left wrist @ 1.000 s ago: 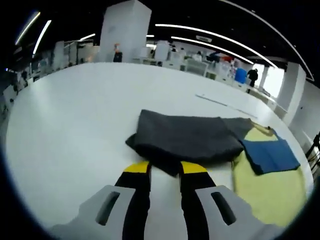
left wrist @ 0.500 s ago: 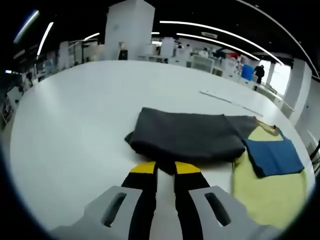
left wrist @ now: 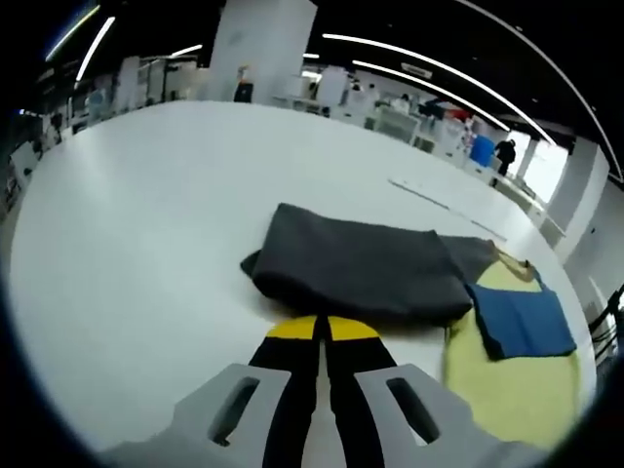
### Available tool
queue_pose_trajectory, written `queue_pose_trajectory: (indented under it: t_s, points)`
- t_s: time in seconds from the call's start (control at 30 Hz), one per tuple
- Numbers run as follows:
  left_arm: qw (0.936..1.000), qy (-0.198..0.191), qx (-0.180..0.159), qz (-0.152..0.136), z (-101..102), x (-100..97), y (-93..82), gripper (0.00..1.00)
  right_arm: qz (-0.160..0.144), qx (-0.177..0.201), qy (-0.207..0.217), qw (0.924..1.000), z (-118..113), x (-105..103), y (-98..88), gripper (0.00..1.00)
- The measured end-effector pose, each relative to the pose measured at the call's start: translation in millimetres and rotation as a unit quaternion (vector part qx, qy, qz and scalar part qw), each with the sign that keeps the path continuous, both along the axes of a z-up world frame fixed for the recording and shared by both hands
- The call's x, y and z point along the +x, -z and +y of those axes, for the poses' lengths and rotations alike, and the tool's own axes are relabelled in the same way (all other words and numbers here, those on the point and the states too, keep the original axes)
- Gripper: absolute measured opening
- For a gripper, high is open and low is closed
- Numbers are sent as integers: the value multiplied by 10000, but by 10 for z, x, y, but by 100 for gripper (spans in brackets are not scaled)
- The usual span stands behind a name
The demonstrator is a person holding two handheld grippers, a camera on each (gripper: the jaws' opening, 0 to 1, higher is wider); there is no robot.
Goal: Fold the garment on the visible template until the final outline fits inside the template.
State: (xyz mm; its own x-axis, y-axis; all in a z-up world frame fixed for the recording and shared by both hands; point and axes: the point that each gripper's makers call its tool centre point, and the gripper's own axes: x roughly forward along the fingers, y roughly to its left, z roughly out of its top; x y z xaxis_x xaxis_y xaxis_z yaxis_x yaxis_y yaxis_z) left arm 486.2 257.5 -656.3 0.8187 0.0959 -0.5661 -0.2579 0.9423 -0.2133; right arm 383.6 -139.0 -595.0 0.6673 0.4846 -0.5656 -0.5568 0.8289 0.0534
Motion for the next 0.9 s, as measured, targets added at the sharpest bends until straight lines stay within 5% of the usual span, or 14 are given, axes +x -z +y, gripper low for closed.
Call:
queue_pose_trajectory:
  t_s: [0.9]
  points:
    - [9938, 529, 845, 494, 745, -261, -77, 0, 82, -18, -194, 9998, 124, -88, -20, 99]
